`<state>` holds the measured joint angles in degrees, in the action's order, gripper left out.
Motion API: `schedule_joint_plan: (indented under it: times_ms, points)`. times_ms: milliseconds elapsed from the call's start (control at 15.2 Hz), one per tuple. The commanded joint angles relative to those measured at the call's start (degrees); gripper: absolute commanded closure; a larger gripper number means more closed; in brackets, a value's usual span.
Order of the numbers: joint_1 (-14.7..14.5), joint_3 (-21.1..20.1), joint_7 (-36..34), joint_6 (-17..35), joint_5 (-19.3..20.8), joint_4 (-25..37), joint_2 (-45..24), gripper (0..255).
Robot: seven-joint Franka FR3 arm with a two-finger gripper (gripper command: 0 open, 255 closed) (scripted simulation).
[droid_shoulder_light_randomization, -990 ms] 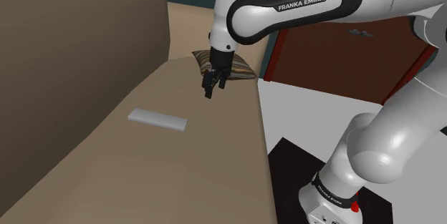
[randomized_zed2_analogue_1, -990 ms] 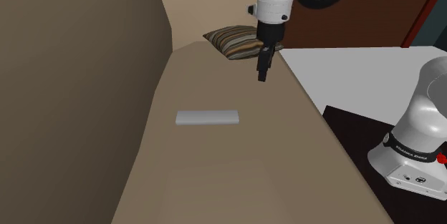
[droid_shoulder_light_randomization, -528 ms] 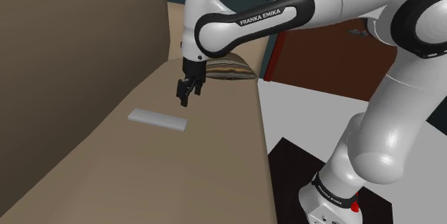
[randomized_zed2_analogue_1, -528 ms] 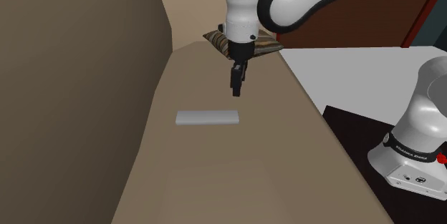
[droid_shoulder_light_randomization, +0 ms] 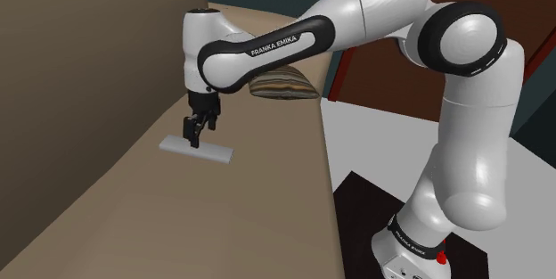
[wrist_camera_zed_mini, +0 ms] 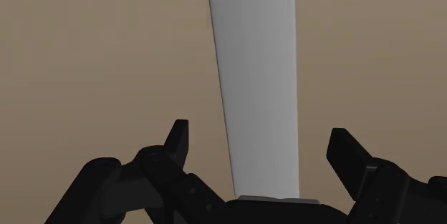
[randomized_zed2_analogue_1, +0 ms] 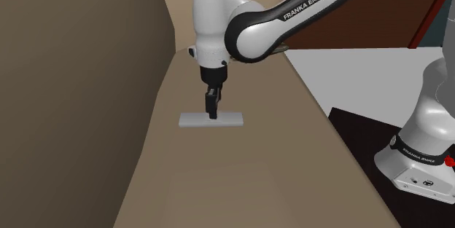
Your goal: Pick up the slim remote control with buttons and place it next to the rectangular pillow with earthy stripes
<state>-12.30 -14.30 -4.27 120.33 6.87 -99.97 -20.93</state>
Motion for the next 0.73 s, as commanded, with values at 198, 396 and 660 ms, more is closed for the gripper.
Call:
schedule_joint_plan:
  times_ms: [198,396,660]
  points:
    - [-1.0,0.1,-0.1,1.6,1.3,2.2,-3.8,0]
    - [-1.1,0.2,-0.4,3.4,1.7,1.3,-4.9,0]
    - [-1.1,0.4,-0.5,4.4,1.9,1.0,-5.5,0]
